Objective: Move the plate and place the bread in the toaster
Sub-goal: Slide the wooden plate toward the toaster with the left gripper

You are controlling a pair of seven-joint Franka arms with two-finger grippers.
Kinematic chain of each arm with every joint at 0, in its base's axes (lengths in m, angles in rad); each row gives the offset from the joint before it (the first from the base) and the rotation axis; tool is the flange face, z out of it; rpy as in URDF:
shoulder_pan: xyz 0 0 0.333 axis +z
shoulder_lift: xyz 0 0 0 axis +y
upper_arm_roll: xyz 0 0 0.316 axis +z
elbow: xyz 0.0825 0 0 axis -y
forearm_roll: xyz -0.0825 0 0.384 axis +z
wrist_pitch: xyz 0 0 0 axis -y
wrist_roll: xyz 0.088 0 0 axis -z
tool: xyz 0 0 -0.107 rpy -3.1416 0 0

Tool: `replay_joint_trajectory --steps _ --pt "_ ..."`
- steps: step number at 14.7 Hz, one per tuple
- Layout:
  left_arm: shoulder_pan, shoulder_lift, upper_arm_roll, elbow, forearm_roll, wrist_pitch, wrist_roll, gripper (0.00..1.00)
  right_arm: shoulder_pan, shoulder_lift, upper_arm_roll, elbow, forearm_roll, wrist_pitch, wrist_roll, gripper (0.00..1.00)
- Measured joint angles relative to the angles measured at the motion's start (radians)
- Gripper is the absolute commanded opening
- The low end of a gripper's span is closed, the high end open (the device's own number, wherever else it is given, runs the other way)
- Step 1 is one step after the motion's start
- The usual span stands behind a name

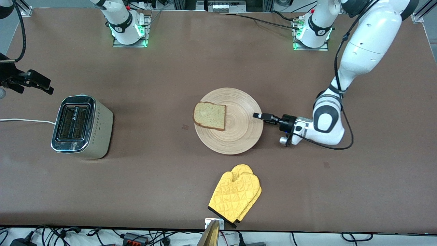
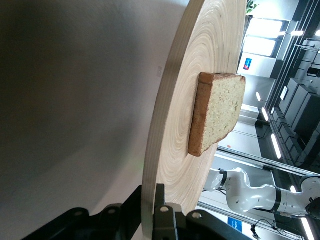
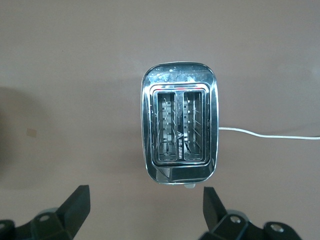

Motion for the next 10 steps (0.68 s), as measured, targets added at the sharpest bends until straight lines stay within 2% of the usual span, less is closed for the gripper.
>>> replay_joint_trajectory --steps 8,10 --pt "-0.213 0.008 -0.001 0.013 -0.151 0.278 0.0 0.0 0.0 0.002 0.0 -0.006 0.0 0.005 -0.013 1.0" --pt "-0.246 0.018 -0.001 0.013 -0.163 0.299 0.0 0.0 0.0 0.009 0.0 -0.009 0.0 0.014 -0.021 1.0"
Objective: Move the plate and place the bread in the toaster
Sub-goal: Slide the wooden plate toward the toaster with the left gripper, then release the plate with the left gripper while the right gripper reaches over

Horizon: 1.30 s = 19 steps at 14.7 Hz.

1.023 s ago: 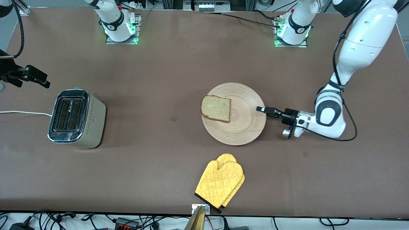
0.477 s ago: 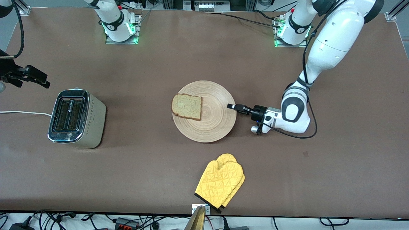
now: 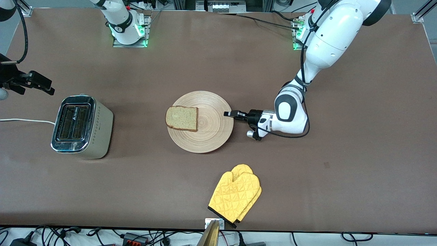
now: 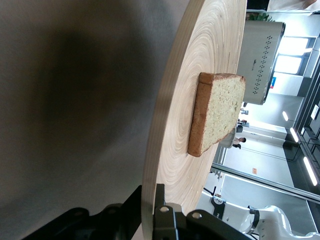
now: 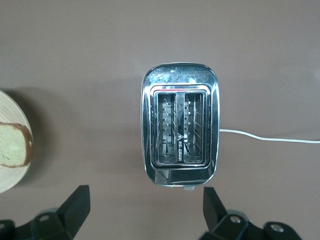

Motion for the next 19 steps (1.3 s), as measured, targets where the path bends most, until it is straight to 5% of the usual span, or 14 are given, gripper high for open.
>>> replay_joint_trajectory --steps 5,8,12,19 --pt "-0.018 0.028 0.004 0.0 0.0 0.002 0.0 0.02 0.001 0.037 0.002 -0.011 0.0 0.006 -0.011 1.0" --pt "-0.019 0.041 0.006 0.001 0.0 0.002 0.0 0.15 0.003 0.071 0.009 -0.013 0.0 0.026 -0.012 1.0" --pt "-0.019 0.045 0.008 0.005 -0.001 0.001 0.0 0.45 0.035 0.116 0.017 -0.014 0.0 0.057 -0.013 1.0" --pt "0.057 0.044 0.024 0.02 0.039 -0.027 0.0 0.49 0.078 0.154 0.019 -0.016 0.001 0.07 -0.012 1.0"
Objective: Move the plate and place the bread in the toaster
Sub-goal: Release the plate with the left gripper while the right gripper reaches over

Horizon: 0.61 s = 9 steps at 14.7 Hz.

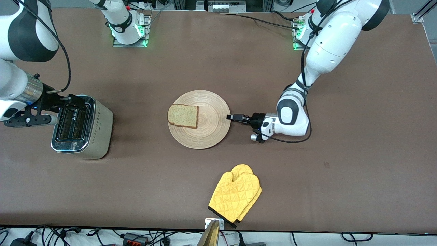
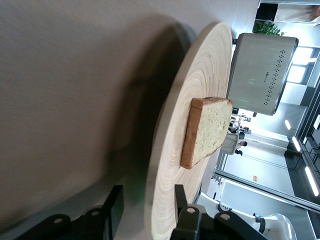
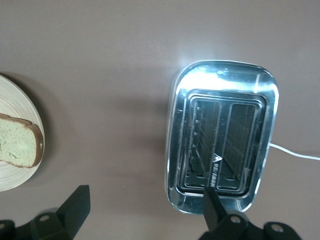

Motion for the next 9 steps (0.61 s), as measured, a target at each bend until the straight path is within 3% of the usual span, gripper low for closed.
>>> replay_joint_trajectory --steps 4,9 --pt "0.133 -0.014 0.002 0.013 0.111 -0.156 -0.006 0.49 0.092 0.046 0.003 -0.002 0.014 0.039 0.024 1.0" --pt "0.322 -0.045 0.005 0.089 0.313 -0.418 -0.099 0.49 0.127 0.123 0.003 -0.005 0.128 0.062 0.037 1.0"
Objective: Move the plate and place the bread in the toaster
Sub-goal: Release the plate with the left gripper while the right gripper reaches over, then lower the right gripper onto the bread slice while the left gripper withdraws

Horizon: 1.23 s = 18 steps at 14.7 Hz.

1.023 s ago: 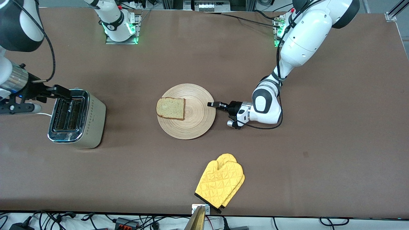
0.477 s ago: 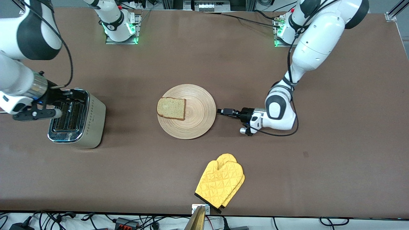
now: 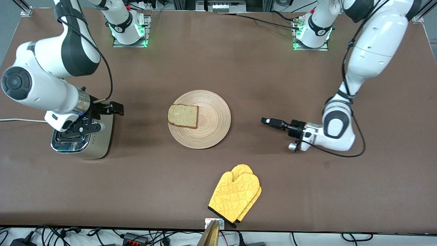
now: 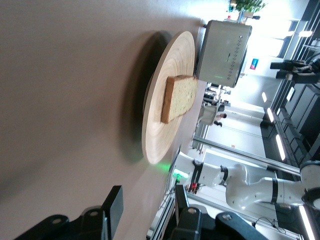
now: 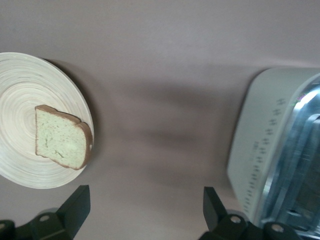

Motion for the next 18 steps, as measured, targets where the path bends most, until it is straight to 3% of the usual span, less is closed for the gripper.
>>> replay_joint_trajectory --steps 4,5,9,11,12,14,15,18 --pt "0.127 -0.009 0.0 0.194 0.264 -0.224 -0.174 0.51 0.065 0.076 0.001 -0.001 0.012 0.041 0.001 1.0" --pt "0.149 -0.013 0.0 0.257 0.323 -0.28 -0.224 0.54 0.082 0.094 0.001 -0.001 0.013 0.055 0.002 0.93" --pt "0.17 -0.033 -0.005 0.442 0.541 -0.44 -0.334 0.61 0.141 0.164 0.002 -0.002 0.013 0.135 0.043 0.93" --pt "0.159 -0.071 -0.018 0.491 0.665 -0.456 -0.36 0.64 0.177 0.194 0.002 -0.002 0.013 0.164 0.093 0.93" --pt "0.145 -0.102 -0.023 0.505 0.73 -0.461 -0.383 0.77 0.197 0.208 0.002 -0.002 0.013 0.178 0.119 0.92" --pt "0.104 -0.175 -0.026 0.514 0.842 -0.466 -0.463 0.89 0.229 0.235 0.002 -0.002 0.013 0.191 0.157 0.86" --pt "0.085 -0.21 -0.026 0.515 0.883 -0.466 -0.503 1.0 0.238 0.247 0.002 -0.002 0.013 0.194 0.167 0.84" --pt "0.072 -0.297 -0.023 0.515 0.935 -0.467 -0.55 1.0 0.249 0.272 0.002 -0.001 0.013 0.198 0.182 0.77"
